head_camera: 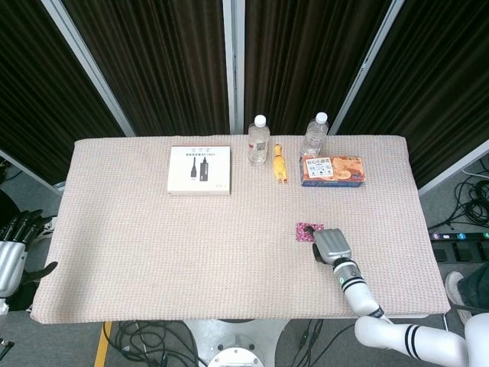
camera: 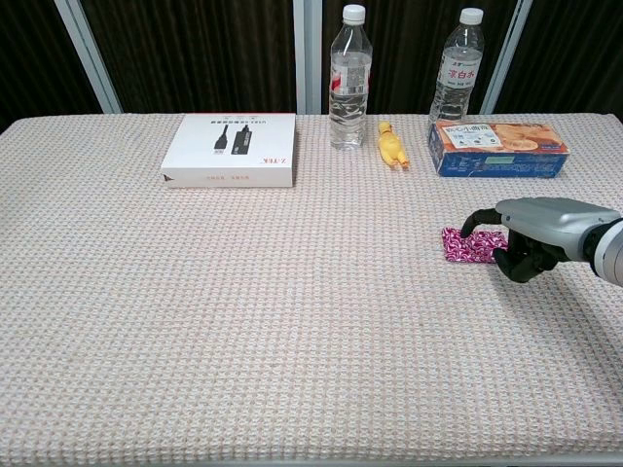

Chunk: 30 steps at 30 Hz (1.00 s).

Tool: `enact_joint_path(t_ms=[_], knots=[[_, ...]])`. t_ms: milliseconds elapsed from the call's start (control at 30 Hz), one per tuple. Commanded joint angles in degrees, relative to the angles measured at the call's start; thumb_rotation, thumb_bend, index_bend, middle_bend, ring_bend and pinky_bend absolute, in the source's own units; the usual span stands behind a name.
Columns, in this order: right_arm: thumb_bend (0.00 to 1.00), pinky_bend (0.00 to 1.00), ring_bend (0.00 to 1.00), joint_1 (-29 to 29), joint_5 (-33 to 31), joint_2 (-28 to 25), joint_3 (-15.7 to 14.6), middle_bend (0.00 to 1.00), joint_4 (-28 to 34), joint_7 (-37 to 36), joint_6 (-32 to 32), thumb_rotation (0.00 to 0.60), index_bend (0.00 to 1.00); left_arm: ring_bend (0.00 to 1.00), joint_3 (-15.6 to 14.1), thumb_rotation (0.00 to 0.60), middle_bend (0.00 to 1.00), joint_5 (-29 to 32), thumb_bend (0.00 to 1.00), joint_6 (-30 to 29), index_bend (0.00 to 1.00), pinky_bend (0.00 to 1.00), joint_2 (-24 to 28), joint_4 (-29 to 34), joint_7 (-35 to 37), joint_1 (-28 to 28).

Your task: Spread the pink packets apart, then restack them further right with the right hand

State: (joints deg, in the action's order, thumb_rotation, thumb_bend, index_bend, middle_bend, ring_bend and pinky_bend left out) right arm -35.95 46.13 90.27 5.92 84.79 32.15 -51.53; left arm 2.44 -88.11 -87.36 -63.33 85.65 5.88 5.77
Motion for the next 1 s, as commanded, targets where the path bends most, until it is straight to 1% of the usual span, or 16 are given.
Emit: enact_joint_path(t_ms=[33,367,1000], knots=[[0.64,1.00,1.00,-0.50,-0.76,0.45,-0.19,1.00,-0.63,0.23,0.28,0.600,0.21,0.12,0.08,0.600,0.23,0.20,0.00,0.09,0.25,0.24,0.05,-0.20,0.19,-0.02],[0.64,1.00,1.00,-1.63,-3.74,0.48,-1.19,1.00,-2.19,1.22,0.88,0.600,0.21,0.12,0.24,0.600,0.23,0.92,0.00,0.70,0.25,0.24,-0.07,-0.91,0.54,0.02],[0.65,1.00,1.00,-0.81,-5.81,-3.68,-3.80,1.00,-1.35,0.41,0.48,0.600,0.22,0.12,0.77,0.600,0.23,1.02,0.00,0.57,0.25,0.24,0.20,0.19,-0.66,0.32]])
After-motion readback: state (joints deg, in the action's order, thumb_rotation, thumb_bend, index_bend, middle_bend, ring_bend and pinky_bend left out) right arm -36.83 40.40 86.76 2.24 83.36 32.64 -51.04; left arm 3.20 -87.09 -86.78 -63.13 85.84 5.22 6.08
